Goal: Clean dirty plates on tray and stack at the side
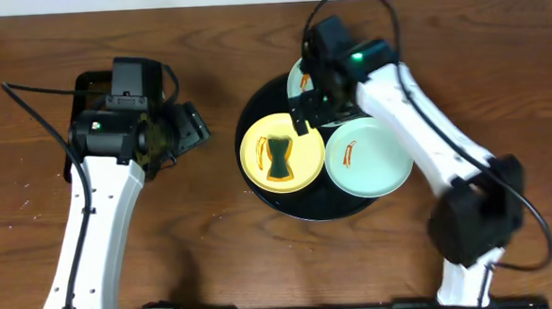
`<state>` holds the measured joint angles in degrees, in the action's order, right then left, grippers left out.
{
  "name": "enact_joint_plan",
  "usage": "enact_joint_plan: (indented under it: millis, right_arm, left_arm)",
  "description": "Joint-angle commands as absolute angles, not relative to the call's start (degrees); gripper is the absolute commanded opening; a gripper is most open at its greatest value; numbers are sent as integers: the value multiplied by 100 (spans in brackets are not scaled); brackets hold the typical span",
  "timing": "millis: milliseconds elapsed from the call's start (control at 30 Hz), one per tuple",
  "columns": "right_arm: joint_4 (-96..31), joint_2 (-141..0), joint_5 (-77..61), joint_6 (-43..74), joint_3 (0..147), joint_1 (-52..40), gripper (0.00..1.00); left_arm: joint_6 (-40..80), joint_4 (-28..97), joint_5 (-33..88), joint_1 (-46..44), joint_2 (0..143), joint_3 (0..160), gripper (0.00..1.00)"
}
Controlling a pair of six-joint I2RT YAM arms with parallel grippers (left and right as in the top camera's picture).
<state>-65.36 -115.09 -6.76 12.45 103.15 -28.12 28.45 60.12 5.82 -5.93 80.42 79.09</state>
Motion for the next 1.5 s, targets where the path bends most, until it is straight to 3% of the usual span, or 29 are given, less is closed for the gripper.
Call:
enact_joint_plan:
  millis: [0, 267, 433, 633, 800, 867, 900, 1067, 1233, 1467]
  right_arm:
    - [-6547, -11981, -237, 1584, 10431, -2897, 84]
    - [-6379, -12484, -237, 1581, 10418, -2930, 47]
    - [-6322, -12637, -237, 1581, 10407, -2930, 40]
    - [-6211, -12645, -148, 1581, 10296, -2932, 42]
    - [-6045, -12645, -154, 1730, 10062, -2934, 21]
    - [-5957, -12645, -154, 1820, 10060, -2934, 24]
    - [-5927, -12645, -154, 1824, 10060, -2934, 35]
    - [-5907, -12645, -154, 1822, 10055, -2934, 42]
    - [-5867, -12645, -154, 1822, 10053, -2934, 42]
    - [-5756, -12645, -154, 1822, 9900, -2934, 32]
  left_arm:
    - [2792, 6132, 537, -580, 8178, 7848, 79]
    - [2794, 6143, 537, -580, 8178, 7848, 79]
    - [2794, 6147, 537, -580, 8178, 7848, 79]
    - [2794, 6145, 537, -580, 8178, 7848, 80]
    - [2794, 6145, 537, -580, 8178, 7848, 80]
    - [2797, 6145, 537, -580, 8178, 7848, 79]
    - [2794, 6145, 537, -580, 8178, 7848, 80]
    - [2794, 6143, 537, -580, 8178, 7848, 79]
    - [2794, 6119, 534, -580, 8189, 7848, 80]
    - [2794, 6121, 537, -580, 8200, 7848, 80]
